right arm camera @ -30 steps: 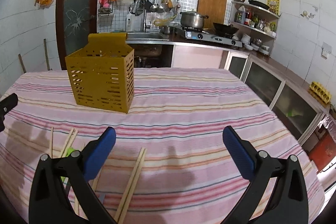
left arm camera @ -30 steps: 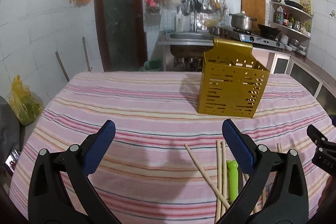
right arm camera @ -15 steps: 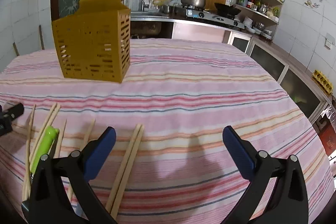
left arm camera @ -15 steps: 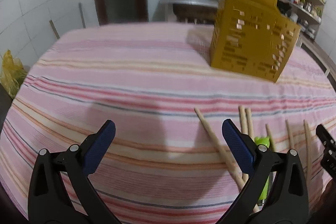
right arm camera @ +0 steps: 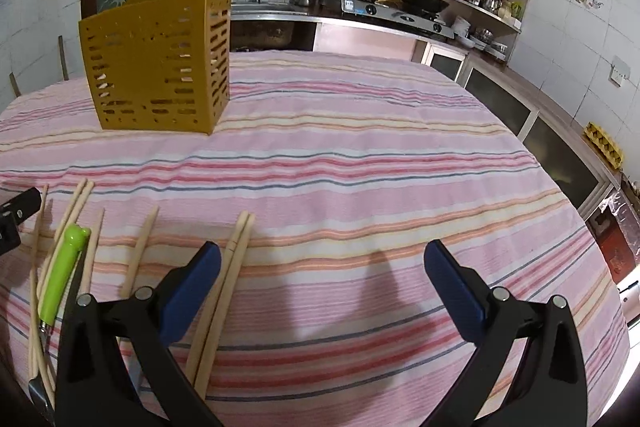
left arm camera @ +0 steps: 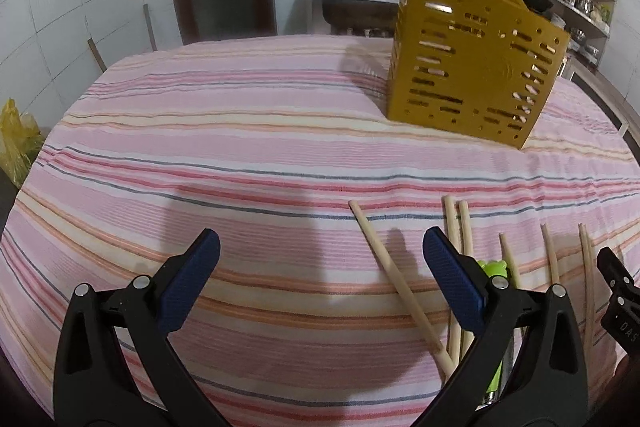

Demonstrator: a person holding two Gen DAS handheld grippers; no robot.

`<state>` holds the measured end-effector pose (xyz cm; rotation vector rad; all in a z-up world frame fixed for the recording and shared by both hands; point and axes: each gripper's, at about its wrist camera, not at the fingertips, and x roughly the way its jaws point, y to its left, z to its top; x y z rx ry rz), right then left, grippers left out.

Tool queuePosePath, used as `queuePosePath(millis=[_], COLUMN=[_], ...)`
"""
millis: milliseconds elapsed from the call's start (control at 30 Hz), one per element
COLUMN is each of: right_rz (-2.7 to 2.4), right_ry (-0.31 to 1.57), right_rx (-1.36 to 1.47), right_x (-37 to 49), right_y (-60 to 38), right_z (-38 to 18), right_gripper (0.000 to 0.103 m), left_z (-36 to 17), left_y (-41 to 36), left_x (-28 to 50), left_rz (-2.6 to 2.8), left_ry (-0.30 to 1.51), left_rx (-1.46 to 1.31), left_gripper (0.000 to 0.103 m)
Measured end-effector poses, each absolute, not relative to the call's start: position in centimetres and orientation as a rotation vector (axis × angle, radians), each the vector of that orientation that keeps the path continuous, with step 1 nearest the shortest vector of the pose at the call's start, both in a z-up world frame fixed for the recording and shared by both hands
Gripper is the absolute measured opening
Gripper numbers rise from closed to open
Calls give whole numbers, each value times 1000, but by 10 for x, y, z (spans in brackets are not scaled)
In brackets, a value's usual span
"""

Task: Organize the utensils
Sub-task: 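Lower the left tool toward a chopstick while the right tool lowers toward another chopstick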

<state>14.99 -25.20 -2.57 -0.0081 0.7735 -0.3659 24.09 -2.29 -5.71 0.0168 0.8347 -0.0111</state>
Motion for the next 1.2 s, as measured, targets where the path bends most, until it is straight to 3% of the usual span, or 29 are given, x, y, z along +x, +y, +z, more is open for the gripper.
queuePosePath(millis=[967,1100,1200], right_rz=[-350,-326,-305], right_ry=[888,888,883], right_rx=[75,79,75], right_x=[165,165,164], right_y=[-256,-249,-242], right_z=[-45,-43,-42], right_gripper=[98,77,60], left_z=[-77,-75,-71], left_y=[-26,-32,-40], left_x=[258,258,252], left_rz=[-4,-14,-36], left_ry=[932,925,924], left_rx=[35,60,82], left_gripper=[98,88,69])
